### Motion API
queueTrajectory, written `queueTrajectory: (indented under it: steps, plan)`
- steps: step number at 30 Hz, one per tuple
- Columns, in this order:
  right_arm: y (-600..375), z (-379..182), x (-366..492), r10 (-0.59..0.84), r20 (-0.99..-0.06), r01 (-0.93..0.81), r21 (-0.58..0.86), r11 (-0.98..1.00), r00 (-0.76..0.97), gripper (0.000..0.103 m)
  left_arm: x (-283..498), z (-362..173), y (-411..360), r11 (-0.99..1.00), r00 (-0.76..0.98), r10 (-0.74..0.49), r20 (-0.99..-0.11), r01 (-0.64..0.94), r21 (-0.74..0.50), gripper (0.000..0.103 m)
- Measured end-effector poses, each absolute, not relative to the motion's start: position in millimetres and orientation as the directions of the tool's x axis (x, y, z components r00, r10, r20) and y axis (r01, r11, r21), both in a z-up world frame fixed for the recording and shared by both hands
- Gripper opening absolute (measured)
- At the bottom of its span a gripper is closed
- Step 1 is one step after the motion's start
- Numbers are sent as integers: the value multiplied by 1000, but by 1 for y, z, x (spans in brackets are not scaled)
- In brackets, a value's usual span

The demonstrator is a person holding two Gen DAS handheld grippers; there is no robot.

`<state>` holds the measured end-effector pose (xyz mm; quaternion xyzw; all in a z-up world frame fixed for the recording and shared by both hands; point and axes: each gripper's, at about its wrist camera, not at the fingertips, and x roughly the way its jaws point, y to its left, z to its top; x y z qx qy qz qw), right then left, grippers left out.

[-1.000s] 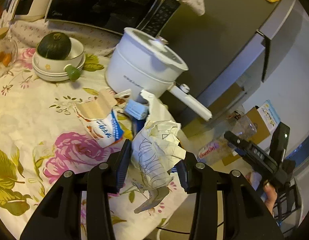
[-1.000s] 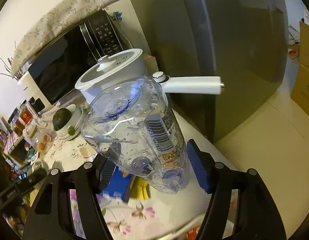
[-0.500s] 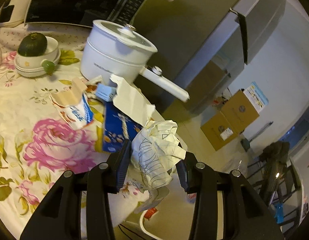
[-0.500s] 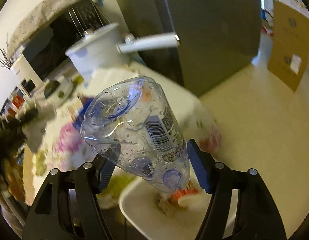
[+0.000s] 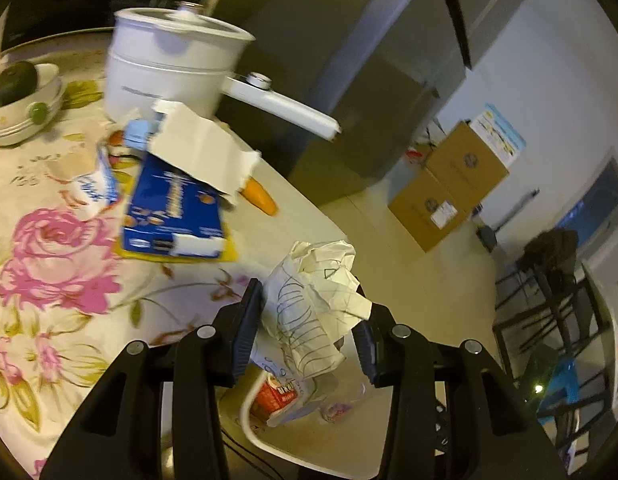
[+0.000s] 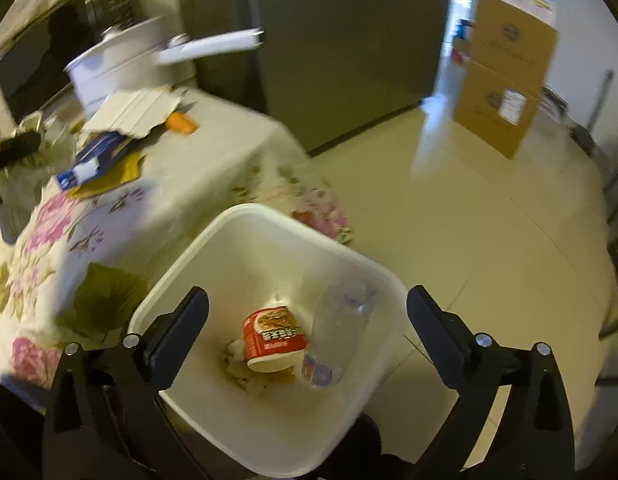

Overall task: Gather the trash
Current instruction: 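Drop the bottle into the bin with the right gripper while the left carries the tissues, then open the left gripper over the white bin to release the tissues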

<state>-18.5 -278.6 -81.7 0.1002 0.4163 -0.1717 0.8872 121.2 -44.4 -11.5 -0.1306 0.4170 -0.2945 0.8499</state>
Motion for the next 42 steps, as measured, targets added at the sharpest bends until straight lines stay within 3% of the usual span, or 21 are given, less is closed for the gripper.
queueTrajectory:
  steps: [9,21,29,36,38,42]
  plan:
    - [-317,-79,-34,-314,-750,525,53,849,583,96,102,-27,-100,759,386,-630,-674,490,-429,44]
    - [-326,-78,-38,-354,-741,569,47,821,571,96,91,-58,-138,747,297,-600,-743,539,-388,47]
    - [-327,-81,-37,-344,-750,570,54,820,565,96,88,-69,-144,753,281,-578,-766,546,-368,63]
    - [-323,-81,-34,-341,-750,562,50,825,567,96,91,-70,-139,764,288,-566,-773,535,-360,65]
    - [-322,-82,-33,-337,-752,559,51,827,567,96,92,-72,-138,770,291,-560,-775,529,-358,74]
    - [-322,-82,-32,-334,-753,559,55,827,568,96,93,-72,-135,779,301,-551,-778,520,-350,77]
